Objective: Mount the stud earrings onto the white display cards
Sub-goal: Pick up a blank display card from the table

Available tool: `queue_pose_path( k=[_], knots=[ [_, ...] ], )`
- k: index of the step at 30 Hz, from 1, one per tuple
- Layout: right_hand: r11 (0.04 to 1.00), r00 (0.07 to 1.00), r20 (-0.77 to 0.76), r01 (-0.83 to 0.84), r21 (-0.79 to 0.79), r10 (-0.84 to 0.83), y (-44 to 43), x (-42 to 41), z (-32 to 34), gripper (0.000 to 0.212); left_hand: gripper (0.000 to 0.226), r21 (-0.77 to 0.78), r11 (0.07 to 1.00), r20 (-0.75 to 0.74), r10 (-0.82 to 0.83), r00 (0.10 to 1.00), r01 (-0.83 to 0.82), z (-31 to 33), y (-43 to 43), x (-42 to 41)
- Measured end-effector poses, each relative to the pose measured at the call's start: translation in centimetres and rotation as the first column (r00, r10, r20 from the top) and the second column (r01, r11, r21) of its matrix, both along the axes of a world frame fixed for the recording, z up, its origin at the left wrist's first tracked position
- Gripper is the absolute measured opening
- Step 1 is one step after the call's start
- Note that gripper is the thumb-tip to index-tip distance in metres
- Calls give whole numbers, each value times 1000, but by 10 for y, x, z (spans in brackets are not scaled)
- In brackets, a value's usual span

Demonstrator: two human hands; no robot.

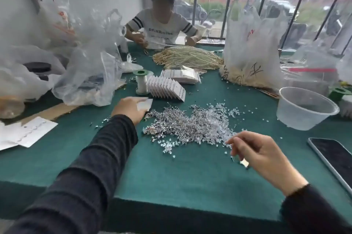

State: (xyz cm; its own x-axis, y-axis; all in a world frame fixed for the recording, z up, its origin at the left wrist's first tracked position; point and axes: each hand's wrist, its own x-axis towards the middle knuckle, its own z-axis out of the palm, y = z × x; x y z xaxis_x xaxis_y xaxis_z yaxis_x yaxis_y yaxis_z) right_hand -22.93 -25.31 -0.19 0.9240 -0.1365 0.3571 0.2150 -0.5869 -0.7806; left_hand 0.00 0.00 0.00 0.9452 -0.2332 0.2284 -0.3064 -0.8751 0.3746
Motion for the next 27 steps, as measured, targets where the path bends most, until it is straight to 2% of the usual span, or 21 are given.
queue_pose_path(
  k=[1, 3, 4, 6, 9, 12, 17, 25, 27],
  knots=[
    [993, 998, 53, 35, -114, -30, 2, 10, -7, 15, 40, 90, 996, -48, 6, 999, -2, -7, 0, 4],
    [962, 995, 84, 71, -263, -51, 5, 24, -20, 15, 39, 187, 982, -18, -19, 1000, 22, -20, 0, 11],
    [955, 1000, 15, 30, -296, -26, 11, 26, -26, 16, 35, 211, 977, 8, -22, 1000, 19, -27, 2, 11],
    [943, 1000, 22, 1, -334, 7, 6, 27, -38, 18, 28, 187, 982, 90, -28, 996, 10, -32, 3, 11],
    [952, 1000, -9, -29, -305, 28, 2, 27, -40, 11, 22, 114, 993, 135, -29, 990, 14, -30, 6, 13],
    [939, 999, -22, -45, -342, 40, 4, 28, -41, 10, 19, 36, 997, 173, -73, 982, 68, -29, 6, 14],
    [937, 998, -49, -64, -343, 50, 5, 28, -38, 10, 21, 93, 994, 303, -77, 950, 51, -29, 1, 20],
    [933, 997, -56, -70, -354, 53, 4, 27, -39, 17, 15, 33, 997, 343, -77, 936, 70, -27, -5, 17],
    [930, 997, -63, -64, -363, 44, 4, 27, -40, 21, 11, 30, 998, 418, -55, 907, 47, -23, -4, 14]
  ],
)
